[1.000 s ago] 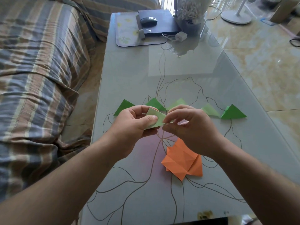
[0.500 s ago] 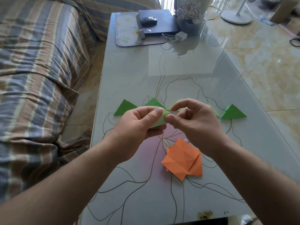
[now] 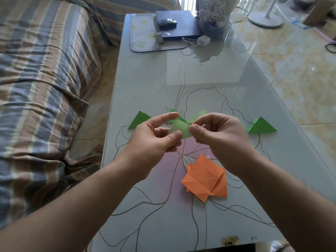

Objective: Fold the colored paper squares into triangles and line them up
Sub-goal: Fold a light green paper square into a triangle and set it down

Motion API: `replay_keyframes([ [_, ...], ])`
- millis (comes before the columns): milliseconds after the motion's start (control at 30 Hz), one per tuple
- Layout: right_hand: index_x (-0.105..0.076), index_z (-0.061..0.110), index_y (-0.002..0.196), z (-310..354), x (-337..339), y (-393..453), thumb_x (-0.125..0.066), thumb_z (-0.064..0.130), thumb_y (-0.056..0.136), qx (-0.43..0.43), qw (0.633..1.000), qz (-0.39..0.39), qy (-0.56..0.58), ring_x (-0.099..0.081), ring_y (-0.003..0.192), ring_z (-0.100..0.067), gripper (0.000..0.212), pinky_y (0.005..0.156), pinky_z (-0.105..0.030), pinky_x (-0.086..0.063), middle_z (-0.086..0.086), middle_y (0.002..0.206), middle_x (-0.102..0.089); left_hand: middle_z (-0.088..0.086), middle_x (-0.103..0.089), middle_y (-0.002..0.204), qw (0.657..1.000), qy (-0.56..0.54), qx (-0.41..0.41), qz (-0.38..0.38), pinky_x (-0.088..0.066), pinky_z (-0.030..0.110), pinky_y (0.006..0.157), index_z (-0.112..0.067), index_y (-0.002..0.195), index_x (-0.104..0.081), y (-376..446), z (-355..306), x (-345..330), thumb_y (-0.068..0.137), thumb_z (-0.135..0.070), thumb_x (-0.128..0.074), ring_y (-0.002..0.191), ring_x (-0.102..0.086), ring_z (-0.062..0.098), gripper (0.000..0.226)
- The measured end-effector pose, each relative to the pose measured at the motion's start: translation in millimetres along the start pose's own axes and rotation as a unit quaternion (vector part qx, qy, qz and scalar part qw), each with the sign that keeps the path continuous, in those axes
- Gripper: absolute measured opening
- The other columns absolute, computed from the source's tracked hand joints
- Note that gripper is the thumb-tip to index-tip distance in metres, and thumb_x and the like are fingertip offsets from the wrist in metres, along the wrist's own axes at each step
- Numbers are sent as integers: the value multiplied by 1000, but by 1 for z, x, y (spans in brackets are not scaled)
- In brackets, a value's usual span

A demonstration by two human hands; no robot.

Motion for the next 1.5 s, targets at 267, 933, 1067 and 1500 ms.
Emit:
replay_keyframes([
  [267,-75,6,96,-5,-3,-1,-78,8,89,-59,997,37,15,-58,71,-27,7,75,-43,-50,-16,73,-63,3,-79,105,999,8,-29,-13,-63,33,82,-26,113,-75,-2,1,0,96,-13,-69,101,-75,20,22],
  [933,-74,6,90,-2,-7,-6,-76,15,91,-110,990,85,5,-61,71,-22,10,70,-31,-51,-10,78,-68,10,-77,96,994,-35,-58,-89,-59,37,84,-19,96,-75,4,1,3,86,-16,-79,90,-74,23,12],
  [1067,-71,1,82,0,-7,-6,-75,10,90,-95,993,70,20,-59,67,-23,13,66,-32,-51,-11,70,-67,12,-77,95,993,-66,-41,-84,-60,36,84,-15,100,-73,4,0,3,88,-12,-76,89,-74,24,13],
  [1500,-70,2,82,4,-4,-5,-76,15,91,-112,991,77,15,-63,67,-22,17,64,-27,-55,-11,69,-67,15,-76,109,999,-43,-7,-2,-61,36,89,-21,127,-62,0,0,-1,90,-10,-73,105,-75,27,40],
])
Point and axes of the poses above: each hand's wrist, its own y-axis towards the middle knuckle, its own x-axis out of the back of the hand, z = x × y, the point moved 1 cm from there along y, towards the middle knuckle
